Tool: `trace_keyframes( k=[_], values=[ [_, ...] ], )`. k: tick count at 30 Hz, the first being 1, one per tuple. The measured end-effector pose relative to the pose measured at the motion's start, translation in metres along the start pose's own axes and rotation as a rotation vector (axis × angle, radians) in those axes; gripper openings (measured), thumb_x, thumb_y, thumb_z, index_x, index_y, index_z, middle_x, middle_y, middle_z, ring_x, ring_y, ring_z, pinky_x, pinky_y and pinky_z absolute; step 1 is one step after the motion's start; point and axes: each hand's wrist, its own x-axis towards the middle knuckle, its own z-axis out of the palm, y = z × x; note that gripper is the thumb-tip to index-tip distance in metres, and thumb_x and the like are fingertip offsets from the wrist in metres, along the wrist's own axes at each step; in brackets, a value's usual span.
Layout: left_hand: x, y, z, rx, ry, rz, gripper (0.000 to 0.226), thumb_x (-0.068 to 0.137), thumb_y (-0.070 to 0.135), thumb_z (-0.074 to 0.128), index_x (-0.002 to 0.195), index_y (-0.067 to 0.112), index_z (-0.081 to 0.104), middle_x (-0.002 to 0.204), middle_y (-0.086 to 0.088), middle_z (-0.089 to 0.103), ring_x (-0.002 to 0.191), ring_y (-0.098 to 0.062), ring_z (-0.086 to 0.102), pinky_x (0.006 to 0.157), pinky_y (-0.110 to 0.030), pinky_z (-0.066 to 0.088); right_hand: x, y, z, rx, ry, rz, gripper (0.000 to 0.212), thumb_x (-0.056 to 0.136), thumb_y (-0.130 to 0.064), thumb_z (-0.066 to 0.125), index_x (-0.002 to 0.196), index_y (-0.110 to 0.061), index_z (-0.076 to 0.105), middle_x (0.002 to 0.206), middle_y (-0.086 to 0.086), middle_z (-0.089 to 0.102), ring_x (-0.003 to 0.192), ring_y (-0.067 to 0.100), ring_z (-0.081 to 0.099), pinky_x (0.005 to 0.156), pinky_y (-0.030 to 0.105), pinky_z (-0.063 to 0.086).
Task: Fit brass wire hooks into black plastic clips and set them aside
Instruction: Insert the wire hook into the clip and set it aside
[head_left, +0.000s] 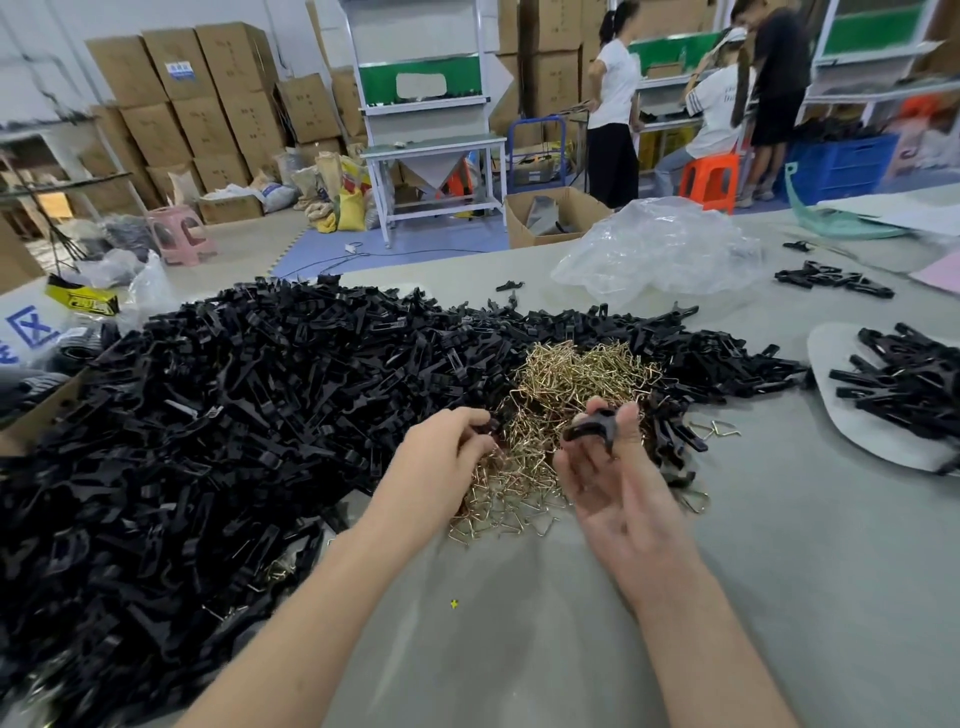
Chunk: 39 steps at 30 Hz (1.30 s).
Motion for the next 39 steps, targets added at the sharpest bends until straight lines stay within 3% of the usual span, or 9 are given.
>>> trace_keyframes(
  k=[2,5,8,11,13,17,26,33,39],
  values=[
    [-0.008,-0.004,-0.003,-0.010,0.105,0.047,0.024,0.099,0.025,0.059,0.122,0.027,0.065,0.098,0.017,0.063,0.089,-0.001,0.060,0.084,-0.026,0.050,0.000,0.005,0.005,-0.077,-0.021,0.031,0.029,0.080,-0.041,0.067,0.090,-0.017,0.079,0.091,0.007,0.071,0.089,0.019,0.070,0.085,0.034,0.062],
    [-0.015,-0.005,-0.005,-0.118,0.137,0.074,0.020,0.098,0.021,0.060,0.115,0.030,0.066,0.093,0.017,0.065,0.087,0.002,0.061,0.080,-0.021,0.049,0.000,0.013,0.010,-0.184,-0.027,0.053,0.031,0.077,-0.037,0.071,0.093,-0.012,0.078,0.098,0.014,0.073,0.097,0.023,0.071,0.090,0.036,0.060],
    [-0.017,-0.006,-0.006,-0.407,0.090,-0.054,0.022,0.100,0.014,0.057,0.110,0.031,0.066,0.086,0.004,0.068,0.072,-0.015,0.067,0.066,-0.028,0.056,-0.001,0.020,0.013,-0.262,-0.044,0.083,0.034,0.073,-0.038,0.074,0.093,-0.011,0.078,0.107,0.020,0.072,0.107,0.028,0.070,0.098,0.040,0.056],
    [-0.018,-0.007,-0.005,-0.502,0.033,-0.096,0.028,0.101,0.007,0.053,0.117,0.027,0.063,0.091,-0.001,0.065,0.082,-0.028,0.068,0.069,-0.033,0.060,-0.001,0.025,0.015,-0.255,-0.061,0.135,0.034,0.073,-0.036,0.075,0.093,-0.008,0.078,0.113,0.026,0.070,0.113,0.035,0.068,0.099,0.044,0.055],
    [-0.021,-0.009,-0.003,-0.459,0.020,-0.069,0.031,0.099,0.006,0.055,0.119,0.029,0.063,0.090,0.005,0.066,0.084,-0.023,0.066,0.078,-0.036,0.059,-0.001,0.028,0.015,-0.264,-0.065,0.156,0.034,0.077,-0.033,0.072,0.095,-0.005,0.077,0.113,0.028,0.070,0.109,0.035,0.070,0.095,0.044,0.057],
    [-0.031,-0.013,0.001,-0.467,0.081,-0.051,0.033,0.096,0.011,0.063,0.111,0.040,0.064,0.091,0.015,0.068,0.083,-0.007,0.063,0.070,-0.015,0.047,0.000,0.030,0.015,-0.305,-0.094,0.170,0.032,0.083,-0.035,0.068,0.096,-0.008,0.079,0.103,0.019,0.073,0.098,0.027,0.073,0.096,0.046,0.056],
    [-0.048,-0.021,0.011,-0.699,0.214,-0.098,0.022,0.094,0.009,0.066,0.102,0.030,0.070,0.086,0.005,0.074,0.067,-0.010,0.065,0.068,-0.019,0.053,0.006,0.028,0.010,-0.265,-0.073,0.183,0.032,0.082,-0.036,0.069,0.092,-0.008,0.080,0.094,0.013,0.074,0.084,0.019,0.073,0.079,0.034,0.063],
    [-0.052,-0.022,0.011,-0.422,0.220,0.016,0.022,0.096,0.014,0.065,0.101,0.034,0.073,0.097,0.024,0.071,0.096,0.001,0.063,0.080,-0.007,0.042,0.013,0.026,0.007,-0.099,-0.027,0.211,0.031,0.081,-0.036,0.070,0.094,-0.008,0.077,0.089,0.010,0.070,0.086,0.020,0.070,0.079,0.037,0.062],
    [-0.055,-0.026,0.014,-0.059,0.202,0.208,0.029,0.099,0.010,0.058,0.123,0.024,0.068,0.101,0.019,0.066,0.099,-0.002,0.046,0.090,-0.005,0.034,0.017,0.029,0.004,-0.176,-0.093,0.196,0.031,0.082,-0.043,0.069,0.095,-0.016,0.077,0.092,0.005,0.071,0.091,0.020,0.072,0.087,0.043,0.061]
  ],
)
